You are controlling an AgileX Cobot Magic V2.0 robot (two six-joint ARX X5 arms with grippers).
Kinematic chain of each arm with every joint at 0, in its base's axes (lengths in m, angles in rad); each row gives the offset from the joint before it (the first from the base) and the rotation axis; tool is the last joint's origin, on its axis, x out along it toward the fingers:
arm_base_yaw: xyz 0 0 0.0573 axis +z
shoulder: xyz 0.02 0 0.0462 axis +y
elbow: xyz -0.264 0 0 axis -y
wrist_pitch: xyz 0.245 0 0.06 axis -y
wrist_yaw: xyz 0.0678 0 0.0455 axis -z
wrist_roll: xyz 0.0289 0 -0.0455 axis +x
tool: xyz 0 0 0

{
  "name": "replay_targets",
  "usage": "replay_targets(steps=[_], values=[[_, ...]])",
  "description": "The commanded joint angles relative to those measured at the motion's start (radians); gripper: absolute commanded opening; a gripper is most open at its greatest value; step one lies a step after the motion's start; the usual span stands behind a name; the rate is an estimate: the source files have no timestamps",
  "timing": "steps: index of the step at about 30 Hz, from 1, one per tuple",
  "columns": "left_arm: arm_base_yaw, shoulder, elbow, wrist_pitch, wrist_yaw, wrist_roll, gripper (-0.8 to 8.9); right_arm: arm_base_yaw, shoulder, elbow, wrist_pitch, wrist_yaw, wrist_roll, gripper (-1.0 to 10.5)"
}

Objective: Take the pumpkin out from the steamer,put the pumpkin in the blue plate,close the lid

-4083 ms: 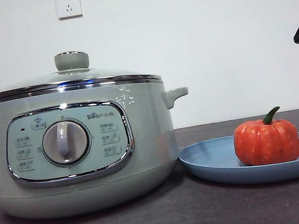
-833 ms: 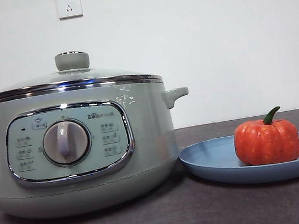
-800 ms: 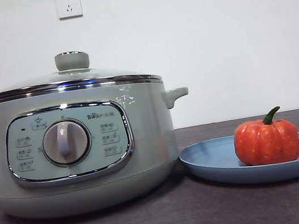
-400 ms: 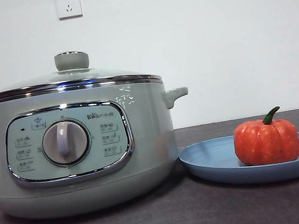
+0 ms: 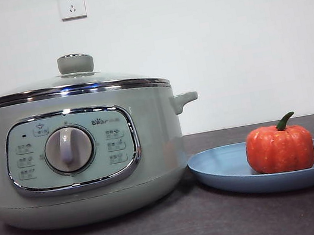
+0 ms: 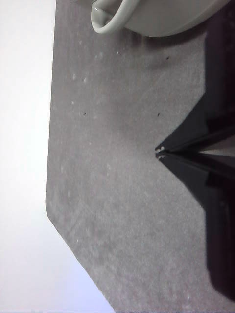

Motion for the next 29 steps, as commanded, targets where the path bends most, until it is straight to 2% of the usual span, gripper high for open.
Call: replay_targets(steps=[1,12,29], values=[[-0.003,-0.003,-0.016,0.004,-0.004,-0.007,-0.03,-0.002,-0.046,-0.046,0.011,0.002,0.011,0.0],[-0.003,-0.003,-0.016,0.005,-0.004,-0.007,-0.03,-0.002,-0.149,-0.132,0.013,0.006,0.087,0.0],[-0.003,-0.003,-0.016,0.005,-0.004,-0.007,-0.03,0.002,-0.143,-0.131,0.014,0.007,0.104,0.0]])
